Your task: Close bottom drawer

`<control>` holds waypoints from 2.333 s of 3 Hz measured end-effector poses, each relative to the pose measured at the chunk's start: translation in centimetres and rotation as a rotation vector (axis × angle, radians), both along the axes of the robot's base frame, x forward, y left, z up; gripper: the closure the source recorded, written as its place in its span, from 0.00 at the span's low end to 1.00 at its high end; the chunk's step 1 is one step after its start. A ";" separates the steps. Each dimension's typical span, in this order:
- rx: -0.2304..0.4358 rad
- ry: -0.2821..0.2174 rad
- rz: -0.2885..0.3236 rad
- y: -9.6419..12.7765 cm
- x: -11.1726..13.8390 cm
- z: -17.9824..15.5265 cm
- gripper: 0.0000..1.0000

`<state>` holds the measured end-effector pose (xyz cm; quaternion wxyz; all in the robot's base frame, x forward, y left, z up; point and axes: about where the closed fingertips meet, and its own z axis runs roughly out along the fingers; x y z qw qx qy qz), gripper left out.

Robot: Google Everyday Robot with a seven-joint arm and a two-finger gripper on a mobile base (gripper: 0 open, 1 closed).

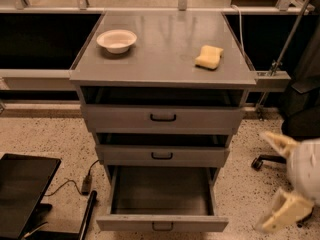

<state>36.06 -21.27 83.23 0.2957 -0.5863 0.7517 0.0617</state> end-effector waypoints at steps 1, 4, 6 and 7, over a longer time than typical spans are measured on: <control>0.079 0.049 -0.046 -1.1 -2.7 -11.1 0.00; 0.182 0.192 -0.090 -1.3 -6.4 -25.7 0.00; 0.360 0.266 -0.012 5.8 -9.9 -35.9 0.00; 0.410 0.294 -0.004 10.4 -11.7 -42.2 0.00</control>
Offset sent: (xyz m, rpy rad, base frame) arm -0.0987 -0.0352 -0.3853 0.1918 0.2903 -0.1453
